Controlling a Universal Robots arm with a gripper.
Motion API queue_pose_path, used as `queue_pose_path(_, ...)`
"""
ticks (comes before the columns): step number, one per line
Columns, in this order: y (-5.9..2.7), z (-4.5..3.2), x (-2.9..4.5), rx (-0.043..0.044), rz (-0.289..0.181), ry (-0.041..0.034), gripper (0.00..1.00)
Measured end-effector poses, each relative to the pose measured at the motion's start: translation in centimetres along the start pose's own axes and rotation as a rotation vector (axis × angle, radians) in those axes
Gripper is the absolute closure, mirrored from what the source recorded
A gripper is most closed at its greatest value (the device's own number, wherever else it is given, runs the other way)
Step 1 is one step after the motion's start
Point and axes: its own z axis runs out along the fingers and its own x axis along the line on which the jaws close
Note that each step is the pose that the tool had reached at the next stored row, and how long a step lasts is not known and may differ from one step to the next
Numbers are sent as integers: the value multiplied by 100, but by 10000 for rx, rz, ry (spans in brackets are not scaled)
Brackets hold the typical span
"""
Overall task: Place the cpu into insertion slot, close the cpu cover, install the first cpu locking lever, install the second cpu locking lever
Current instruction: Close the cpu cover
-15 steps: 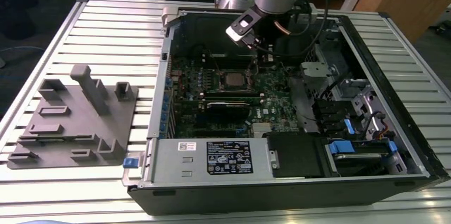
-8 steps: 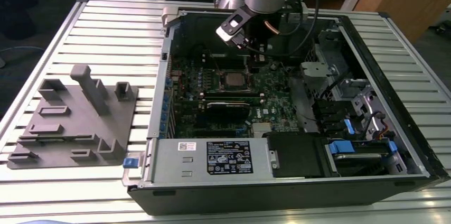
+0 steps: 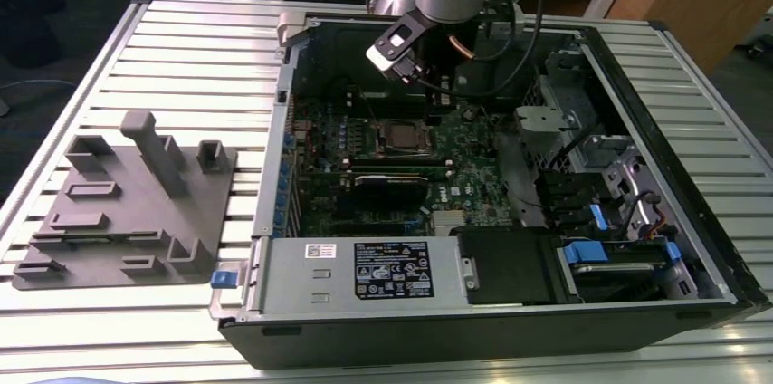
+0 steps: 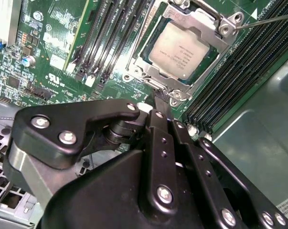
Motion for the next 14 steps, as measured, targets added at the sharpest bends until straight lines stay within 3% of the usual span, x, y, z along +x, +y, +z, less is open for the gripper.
queue_pose_path(2, 0, 1, 0, 22, -1, 1, 89)
queue_pose_path(7, -1, 3, 0, 274, -12, -6, 89)
queue_pose_path(14, -34, 7, 0, 273, -13, -1, 89)
